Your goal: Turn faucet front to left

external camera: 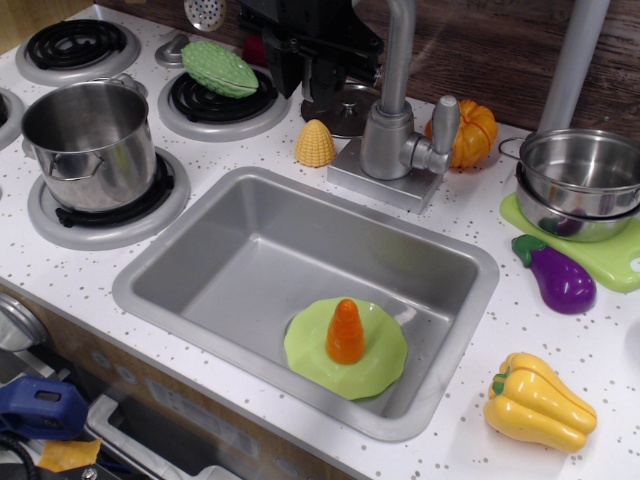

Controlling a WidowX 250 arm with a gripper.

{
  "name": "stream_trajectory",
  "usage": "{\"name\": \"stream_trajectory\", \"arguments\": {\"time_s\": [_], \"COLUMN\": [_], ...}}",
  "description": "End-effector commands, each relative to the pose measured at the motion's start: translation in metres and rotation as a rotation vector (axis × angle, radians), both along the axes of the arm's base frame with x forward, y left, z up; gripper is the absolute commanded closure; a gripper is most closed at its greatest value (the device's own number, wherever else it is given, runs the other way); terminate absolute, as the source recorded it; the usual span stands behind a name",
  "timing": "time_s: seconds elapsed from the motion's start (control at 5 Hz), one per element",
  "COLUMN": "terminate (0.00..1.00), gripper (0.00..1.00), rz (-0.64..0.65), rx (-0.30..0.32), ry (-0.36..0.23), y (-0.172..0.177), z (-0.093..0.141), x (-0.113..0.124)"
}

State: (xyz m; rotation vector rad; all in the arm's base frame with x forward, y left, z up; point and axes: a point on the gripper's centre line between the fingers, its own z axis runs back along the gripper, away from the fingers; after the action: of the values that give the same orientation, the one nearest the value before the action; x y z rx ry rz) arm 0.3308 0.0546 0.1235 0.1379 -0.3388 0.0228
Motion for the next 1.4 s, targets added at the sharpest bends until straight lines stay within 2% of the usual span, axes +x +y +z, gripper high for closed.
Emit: {"name": "stream_trajectory", "arguments": {"time_s": [0.0, 0.6, 0.8, 1.2], "terminate": [0.00, 0.00, 0.00, 0.00], "gripper": [1.00, 1.00, 1.00, 1.00], "rz": [-0.051, -0.170, -0.179, -0.205], "rx": [0.042, 0.052, 0.075, 0.177], "ry": [-0.054, -0.110, -0.129, -0.205], "y": [0.030, 0.071, 0.077, 0.096], "z": [0.014, 0.002, -0.001, -0.013], "x": [0.003, 0.025, 0.026, 0.031]}}
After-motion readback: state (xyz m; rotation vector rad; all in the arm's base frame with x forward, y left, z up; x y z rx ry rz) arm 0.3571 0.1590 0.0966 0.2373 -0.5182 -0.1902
